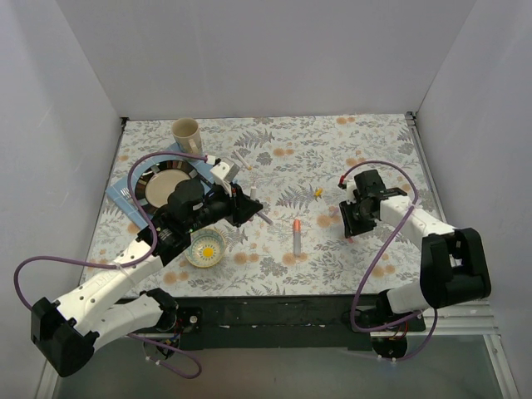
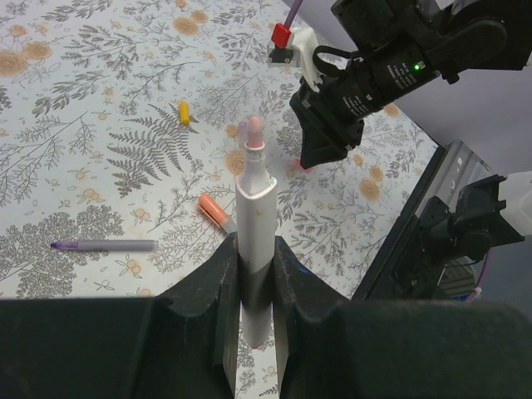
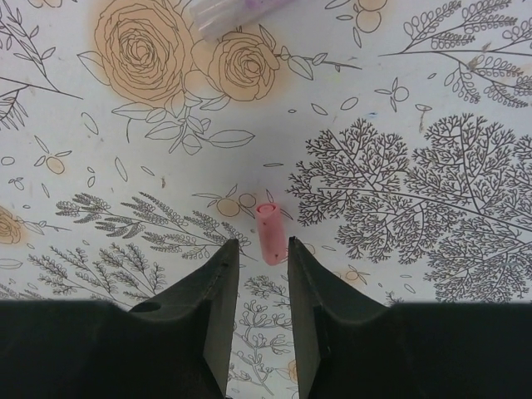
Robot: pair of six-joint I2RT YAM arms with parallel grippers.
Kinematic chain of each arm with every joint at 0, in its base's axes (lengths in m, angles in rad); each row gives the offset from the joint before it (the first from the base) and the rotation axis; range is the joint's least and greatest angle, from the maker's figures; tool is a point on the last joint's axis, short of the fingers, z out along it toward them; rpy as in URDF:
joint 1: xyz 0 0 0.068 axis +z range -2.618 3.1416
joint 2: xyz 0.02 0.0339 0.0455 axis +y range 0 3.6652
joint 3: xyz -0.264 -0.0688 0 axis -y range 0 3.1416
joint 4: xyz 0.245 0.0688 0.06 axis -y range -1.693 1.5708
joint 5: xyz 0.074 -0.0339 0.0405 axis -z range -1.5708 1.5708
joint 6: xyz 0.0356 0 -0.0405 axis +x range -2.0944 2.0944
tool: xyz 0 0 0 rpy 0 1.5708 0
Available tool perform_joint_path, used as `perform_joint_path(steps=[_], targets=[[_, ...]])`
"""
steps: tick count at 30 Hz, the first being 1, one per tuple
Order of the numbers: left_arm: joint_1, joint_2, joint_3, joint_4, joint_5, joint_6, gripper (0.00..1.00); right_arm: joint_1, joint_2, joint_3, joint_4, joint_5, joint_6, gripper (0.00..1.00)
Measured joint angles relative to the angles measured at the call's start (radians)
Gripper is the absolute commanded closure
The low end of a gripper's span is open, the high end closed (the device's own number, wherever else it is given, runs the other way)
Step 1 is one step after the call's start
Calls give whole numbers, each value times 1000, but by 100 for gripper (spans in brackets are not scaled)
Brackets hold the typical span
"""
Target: Insert the pens into the pen caps
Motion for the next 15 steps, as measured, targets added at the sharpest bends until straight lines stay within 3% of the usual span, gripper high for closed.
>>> perform_joint_path(steps=[15], targets=[[-8,-21,-10,19,-1,-5,100,63,79,1,-20,108,50,73]])
